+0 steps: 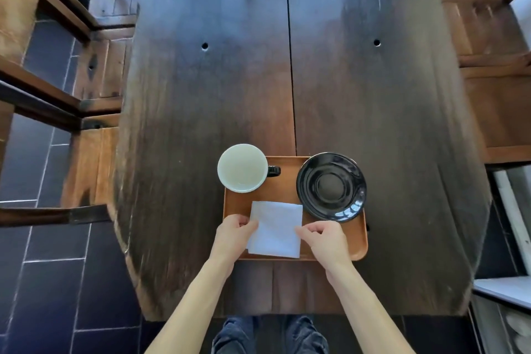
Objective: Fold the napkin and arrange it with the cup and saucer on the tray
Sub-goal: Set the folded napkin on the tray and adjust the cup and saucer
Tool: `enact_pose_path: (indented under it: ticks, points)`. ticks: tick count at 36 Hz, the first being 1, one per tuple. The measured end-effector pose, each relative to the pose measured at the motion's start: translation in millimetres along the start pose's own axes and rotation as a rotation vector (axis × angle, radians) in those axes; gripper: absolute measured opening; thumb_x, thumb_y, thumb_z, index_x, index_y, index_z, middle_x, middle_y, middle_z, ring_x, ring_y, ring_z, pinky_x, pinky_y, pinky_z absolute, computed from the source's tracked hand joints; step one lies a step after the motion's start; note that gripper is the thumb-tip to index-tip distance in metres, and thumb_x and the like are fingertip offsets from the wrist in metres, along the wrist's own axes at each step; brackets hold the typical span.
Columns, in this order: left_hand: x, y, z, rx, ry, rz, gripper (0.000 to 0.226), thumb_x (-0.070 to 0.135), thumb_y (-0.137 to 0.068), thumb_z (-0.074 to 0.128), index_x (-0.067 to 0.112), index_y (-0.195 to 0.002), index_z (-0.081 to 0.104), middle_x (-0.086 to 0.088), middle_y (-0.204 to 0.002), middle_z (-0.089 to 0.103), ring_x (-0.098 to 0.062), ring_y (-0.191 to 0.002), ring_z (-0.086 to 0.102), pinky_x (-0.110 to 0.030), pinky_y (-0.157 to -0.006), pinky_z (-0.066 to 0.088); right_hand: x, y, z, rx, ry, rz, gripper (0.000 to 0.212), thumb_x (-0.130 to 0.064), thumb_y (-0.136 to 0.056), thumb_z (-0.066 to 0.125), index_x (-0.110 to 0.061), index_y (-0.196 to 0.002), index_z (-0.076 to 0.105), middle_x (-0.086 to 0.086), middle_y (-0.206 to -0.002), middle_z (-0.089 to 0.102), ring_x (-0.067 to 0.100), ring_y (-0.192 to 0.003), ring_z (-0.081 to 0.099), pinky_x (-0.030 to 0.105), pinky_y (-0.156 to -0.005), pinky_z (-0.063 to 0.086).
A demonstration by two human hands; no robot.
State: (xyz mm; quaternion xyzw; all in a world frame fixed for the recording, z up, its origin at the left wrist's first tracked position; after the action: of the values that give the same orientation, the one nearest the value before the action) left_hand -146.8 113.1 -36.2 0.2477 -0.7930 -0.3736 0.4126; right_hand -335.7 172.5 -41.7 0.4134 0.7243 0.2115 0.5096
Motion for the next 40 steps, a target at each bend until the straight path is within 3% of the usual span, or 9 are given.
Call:
enact_pose_path:
  ticks: [5,13,18,23,28,33,40]
  points:
    - [-2,-7,-3,0.029,-0.126,0.040,0.025,0.032,-0.096,0.059,0.009,-0.101,0.066,-0.006,-0.096,0.067,-0.016,-0.086,0.064,-0.024,-0.067,0.049,2,-7,7,0.024,0.060,0.016,0.013,-0.030,-0.088,0.074,-0.018,-0.085,0.078,-0.008,-0.089,0.074,0.009,-0.088,0.066,0.029,-0.073,0.051]
    - [-1,-3,2,0.082,-0.150,0.166,0.018,0.034,-0.097,0.059,0.017,-0.101,0.063,0.004,-0.091,0.065,-0.011,-0.081,0.061,-0.018,-0.067,0.049,1,0,8,0.145,0.254,-0.039,0.013,-0.038,-0.092,0.068,-0.026,-0.086,0.069,-0.011,-0.080,0.067,0.004,-0.073,0.060,0.026,-0.058,0.046]
    - [-8,0,-2,0.074,-0.149,0.216,0.018,0.036,-0.095,0.062,0.020,-0.103,0.062,0.007,-0.086,0.063,-0.010,-0.077,0.061,-0.013,-0.060,0.043,6,5,7,0.129,0.307,-0.044,0.020,-0.046,-0.092,0.065,-0.026,-0.092,0.068,-0.011,-0.081,0.067,0.009,-0.076,0.064,0.033,-0.071,0.058]
    - [-28,3,-9,0.037,-0.257,0.181,0.020,0.044,-0.089,0.069,0.025,-0.092,0.061,0.007,-0.085,0.066,-0.012,-0.077,0.065,-0.024,-0.072,0.056,12,17,0,0.064,0.469,-0.055,0.025,-0.055,-0.090,0.060,-0.031,-0.088,0.066,-0.014,-0.080,0.067,0.008,-0.078,0.064,0.031,-0.071,0.054]
    - [-38,12,-5,0.042,-0.386,0.222,0.017,0.046,-0.089,0.067,0.031,-0.091,0.060,0.013,-0.083,0.064,-0.008,-0.075,0.064,-0.024,-0.072,0.056,14,24,1,-0.013,0.527,-0.070,0.026,-0.055,-0.089,0.060,-0.031,-0.084,0.067,-0.012,-0.076,0.068,0.009,-0.075,0.066,0.037,-0.077,0.059]
    - [-36,14,5,0.061,-0.356,0.245,0.016,0.043,-0.090,0.068,0.030,-0.086,0.059,0.012,-0.081,0.065,-0.008,-0.074,0.064,-0.033,-0.078,0.060,11,21,-2,-0.016,0.563,-0.091,0.021,-0.048,-0.092,0.060,-0.029,-0.086,0.067,-0.012,-0.076,0.067,0.006,-0.073,0.062,0.029,-0.067,0.052]
    - [-32,12,9,0.036,-0.435,0.276,0.021,0.048,-0.087,0.069,0.031,-0.085,0.056,0.015,-0.080,0.062,-0.007,-0.073,0.062,-0.029,-0.074,0.057,12,21,-14,0.009,0.597,-0.111,0.019,-0.046,-0.092,0.061,-0.030,-0.086,0.067,-0.015,-0.078,0.066,0.003,-0.074,0.058,0.027,-0.067,0.044]
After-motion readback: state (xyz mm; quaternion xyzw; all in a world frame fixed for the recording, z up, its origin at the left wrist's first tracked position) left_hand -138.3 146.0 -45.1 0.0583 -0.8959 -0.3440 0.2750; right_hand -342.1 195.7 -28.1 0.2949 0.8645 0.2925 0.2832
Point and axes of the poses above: each hand's wrist, its own y-axis away from the middle knuckle, its own z-axis out of the palm, x = y × z, the point moved 2 cm from there along -y, towards the middle knuckle
